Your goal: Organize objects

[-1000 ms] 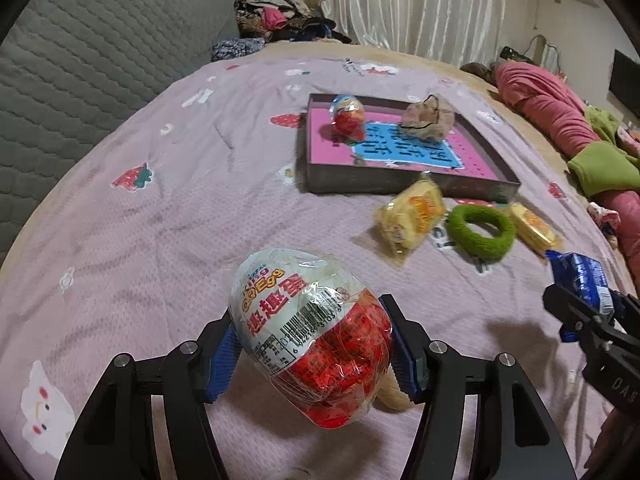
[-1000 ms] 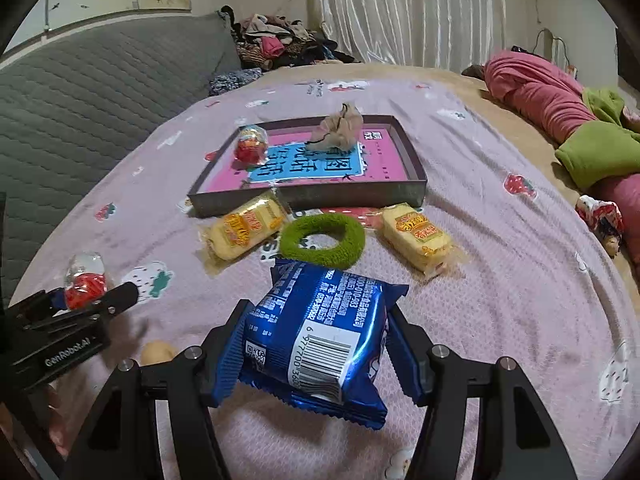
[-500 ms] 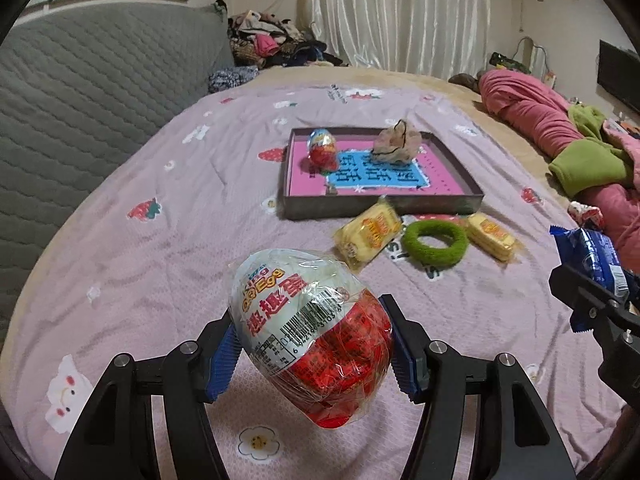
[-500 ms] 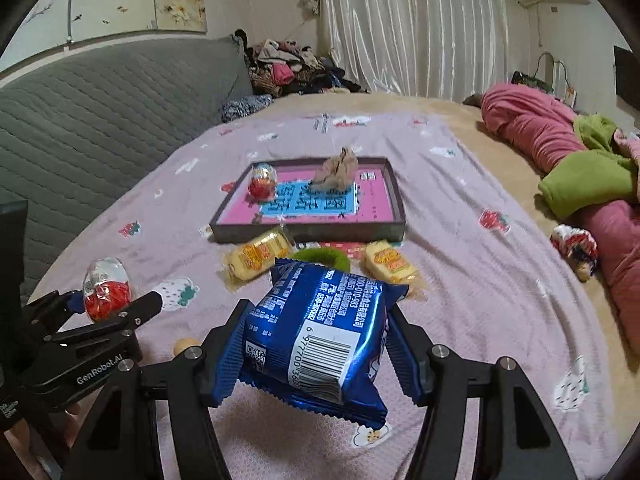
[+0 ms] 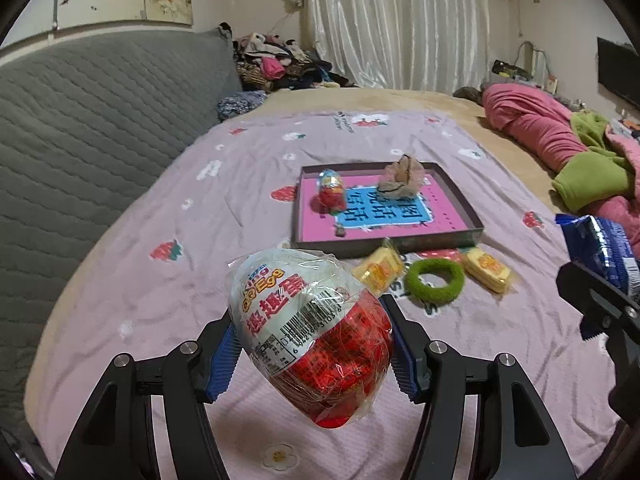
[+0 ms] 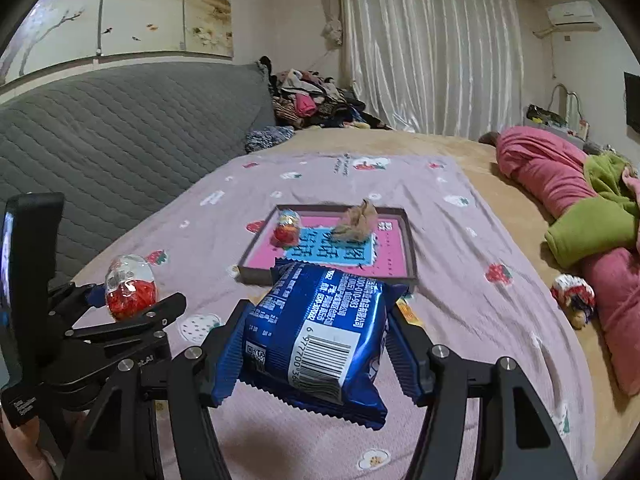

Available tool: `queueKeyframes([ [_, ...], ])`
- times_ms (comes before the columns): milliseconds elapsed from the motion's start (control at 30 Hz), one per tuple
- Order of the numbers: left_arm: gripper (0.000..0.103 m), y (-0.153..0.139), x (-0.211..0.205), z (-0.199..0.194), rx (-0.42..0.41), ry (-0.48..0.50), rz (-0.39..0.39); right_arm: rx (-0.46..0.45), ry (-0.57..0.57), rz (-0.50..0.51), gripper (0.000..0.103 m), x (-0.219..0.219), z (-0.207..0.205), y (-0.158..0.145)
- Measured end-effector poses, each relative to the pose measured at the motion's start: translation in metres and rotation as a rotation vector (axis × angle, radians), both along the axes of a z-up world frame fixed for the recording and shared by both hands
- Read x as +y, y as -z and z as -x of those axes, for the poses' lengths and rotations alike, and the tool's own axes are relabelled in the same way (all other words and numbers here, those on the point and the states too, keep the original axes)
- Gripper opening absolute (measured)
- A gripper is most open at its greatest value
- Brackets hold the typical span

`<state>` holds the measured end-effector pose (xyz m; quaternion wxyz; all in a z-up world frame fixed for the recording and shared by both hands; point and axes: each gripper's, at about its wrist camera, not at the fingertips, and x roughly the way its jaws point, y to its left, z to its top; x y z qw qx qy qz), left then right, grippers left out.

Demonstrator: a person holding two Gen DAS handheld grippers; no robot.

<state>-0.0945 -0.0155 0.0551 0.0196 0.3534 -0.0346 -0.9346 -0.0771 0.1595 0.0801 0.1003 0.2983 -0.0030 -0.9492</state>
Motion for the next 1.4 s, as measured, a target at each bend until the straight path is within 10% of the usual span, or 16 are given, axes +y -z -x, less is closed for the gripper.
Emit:
queueKeyframes([
  [1400,0.066,-0.064,0.008,0.057,0.101,0.021,0.03,0.173,0.006,-0.103,0.064,0.001,0.036,-0.074],
])
